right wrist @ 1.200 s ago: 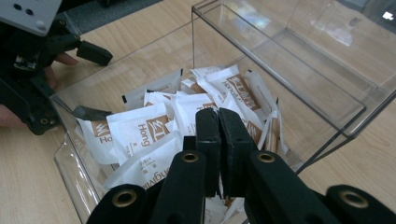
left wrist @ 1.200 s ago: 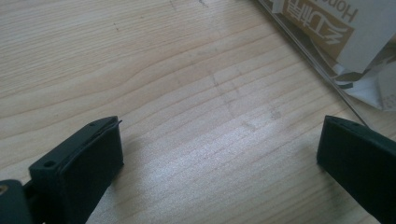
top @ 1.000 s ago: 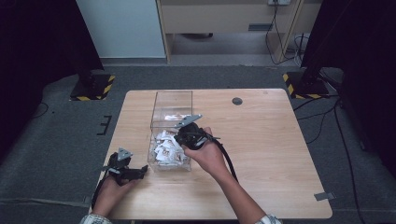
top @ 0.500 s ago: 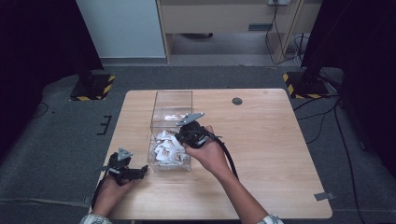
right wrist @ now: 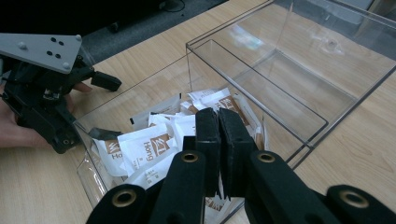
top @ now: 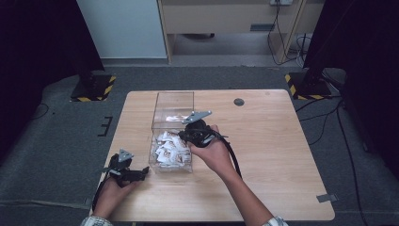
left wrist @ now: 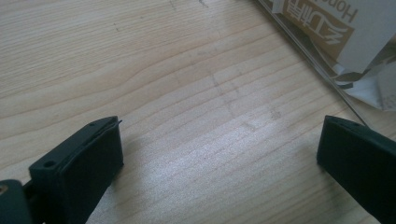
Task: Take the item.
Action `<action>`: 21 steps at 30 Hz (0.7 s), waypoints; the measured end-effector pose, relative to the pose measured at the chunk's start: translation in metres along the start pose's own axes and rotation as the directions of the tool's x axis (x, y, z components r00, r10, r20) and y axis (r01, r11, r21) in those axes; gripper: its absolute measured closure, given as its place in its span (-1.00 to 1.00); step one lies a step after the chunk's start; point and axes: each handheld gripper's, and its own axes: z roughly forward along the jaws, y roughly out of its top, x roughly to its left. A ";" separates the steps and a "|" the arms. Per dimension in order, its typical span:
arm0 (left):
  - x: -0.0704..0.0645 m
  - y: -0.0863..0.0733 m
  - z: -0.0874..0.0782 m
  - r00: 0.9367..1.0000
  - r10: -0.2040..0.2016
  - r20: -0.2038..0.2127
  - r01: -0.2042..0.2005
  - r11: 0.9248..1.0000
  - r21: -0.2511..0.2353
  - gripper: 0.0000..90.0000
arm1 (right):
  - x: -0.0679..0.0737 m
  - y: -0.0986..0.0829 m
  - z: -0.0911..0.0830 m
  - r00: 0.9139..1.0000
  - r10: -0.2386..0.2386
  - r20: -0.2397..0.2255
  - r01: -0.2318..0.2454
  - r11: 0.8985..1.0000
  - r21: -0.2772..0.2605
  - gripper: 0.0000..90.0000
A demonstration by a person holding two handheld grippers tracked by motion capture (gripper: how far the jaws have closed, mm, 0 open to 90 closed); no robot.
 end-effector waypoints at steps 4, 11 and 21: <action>0.000 0.000 0.000 1.000 0.000 0.000 0.000 1.000 0.000 -1.00 | -0.002 0.001 -0.004 1.000 0.006 -0.013 -0.006 1.000 -0.021 0.94; 0.000 0.000 0.000 1.000 0.000 0.000 0.000 1.000 0.000 -1.00 | -0.006 0.001 -0.012 1.000 0.022 -0.016 -0.023 0.999 -0.042 0.94; 0.000 0.000 0.000 1.000 0.000 0.000 0.000 1.000 0.000 -1.00 | -0.009 0.001 -0.021 0.999 0.035 -0.023 -0.037 0.997 -0.068 0.94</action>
